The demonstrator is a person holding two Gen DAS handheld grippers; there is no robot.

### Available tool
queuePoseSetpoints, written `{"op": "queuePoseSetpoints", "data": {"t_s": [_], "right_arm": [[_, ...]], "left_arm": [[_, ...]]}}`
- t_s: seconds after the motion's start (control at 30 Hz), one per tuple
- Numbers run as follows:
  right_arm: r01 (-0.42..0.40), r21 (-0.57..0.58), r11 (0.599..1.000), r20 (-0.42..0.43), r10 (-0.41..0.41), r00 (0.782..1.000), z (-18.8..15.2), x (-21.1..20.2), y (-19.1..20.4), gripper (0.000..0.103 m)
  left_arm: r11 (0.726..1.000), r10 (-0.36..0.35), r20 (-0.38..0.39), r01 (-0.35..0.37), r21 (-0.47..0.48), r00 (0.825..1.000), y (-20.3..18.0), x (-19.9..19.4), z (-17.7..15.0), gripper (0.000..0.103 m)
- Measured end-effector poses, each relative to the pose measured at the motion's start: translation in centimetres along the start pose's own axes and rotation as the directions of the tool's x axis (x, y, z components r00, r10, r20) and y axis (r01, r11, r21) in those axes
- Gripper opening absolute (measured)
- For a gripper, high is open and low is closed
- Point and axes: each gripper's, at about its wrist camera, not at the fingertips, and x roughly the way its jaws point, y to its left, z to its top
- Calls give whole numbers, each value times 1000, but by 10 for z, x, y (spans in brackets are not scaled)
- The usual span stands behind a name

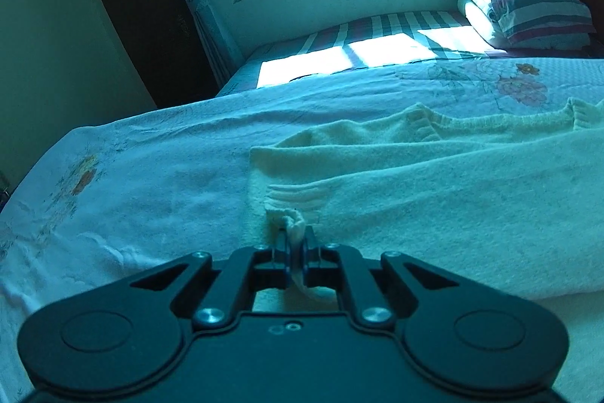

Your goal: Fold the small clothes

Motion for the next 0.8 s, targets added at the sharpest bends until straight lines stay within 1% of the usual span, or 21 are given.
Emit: {"op": "queuePoseSetpoints", "data": {"t_s": [0.03, 0.07, 0.1, 0.13, 0.17, 0.2, 0.23, 0.3, 0.37, 0.4, 0.43, 0.5, 0.53, 0.57, 0.6, 0.63, 0.67, 0.7, 0.73, 0.77, 0.8], "right_arm": [[-30, 3, 1000, -6, 30, 1000, -1, 1, 1, 20], [-65, -3, 998, -13, 65, 998, -2, 2, 4, 28], [-98, -9, 995, -21, 98, 995, -1, 1, 7, 32], [-136, -16, 991, -25, 135, 990, 0, -1, 10, 31], [-179, -24, 983, -19, 179, 984, 0, -6, 14, 23], [-212, -35, 977, -1, 213, 977, 1, -14, 16, 19], [-221, -59, 974, 30, 223, 974, 2, -27, 18, 19], [-177, -72, 982, 76, 182, 980, 3, -49, 13, 16], [-109, -42, 993, 124, 114, 986, 5, -78, -13, 16], [-69, -34, 997, 144, 74, 987, 5, -89, -25, 16], [2, -20, 1000, 168, 1, 986, 4, -107, -44, 16], [102, 16, 995, 188, -104, 977, 4, -132, -79, 16], [140, 48, 989, 184, -146, 972, 3, -143, -99, 16], [166, 78, 983, 180, -178, 967, 3, -153, -117, 16], [186, 103, 977, 179, -202, 963, 2, -162, -133, 17], [201, 121, 972, 180, -221, 959, 0, -170, -146, 17], [217, 130, 967, 180, -238, 954, -2, -177, -158, 17], [234, 133, 963, 180, -256, 950, -3, -182, -169, 17], [246, 133, 960, 181, -267, 946, -5, -185, -177, 17], [255, 133, 958, 179, -276, 944, -6, -188, -185, 17], [267, 131, 955, 178, -287, 941, -7, -189, -192, 17]], "left_arm": [[1000, -4, -1, 4, 9, 1000, -5, -1, 0, 93], [1000, -9, 1, 9, 19, 1000, -11, -3, 1, 93], [999, -24, 7, 24, 39, 1000, -21, -6, 2, 93], [998, -40, 15, 39, 56, 999, -31, -9, 4, 93], [996, -57, 22, 55, 67, 998, -42, -12, 6, 93], [994, -84, 28, 82, 73, 996, -54, -15, 9, 93], [990, -121, 33, 118, 79, 992, -68, -18, 11, 93], [977, -196, 37, 192, 94, 980, -102, -22, 16, 93], [952, -293, 40, 287, 110, 955, -141, -28, 19, 93], [928, -358, 39, 351, 123, 933, -169, -33, 21, 93], [908, -406, 35, 398, 134, 913, -191, -36, 22, 93], [847, -518, 25, 509, 152, 855, -242, -47, 21, 81], [822, -557, 6, 549, 152, 831, -265, -50, 20, 70], [789, -598, -21, 594, 157, 801, -292, -53, 19, 66], [764, -628, -36, 624, 164, 778, -314, -55, 17, 66], [749, -642, -54, 641, 168, 765, -333, -57, 15, 66], [738, -651, -75, 653, 168, 755, -348, -57, 14, 61], [722, -666, -108, 674, 154, 738, -365, -57, 11, 56], [716, -670, -137, 684, 139, 729, -377, -56, 9, 45], [715, -666, -159, 685, 140, 728, -388, -55, 8, 40], [718, -657, -171, 679, 154, 734, -397, -57, 5, 40]]}}
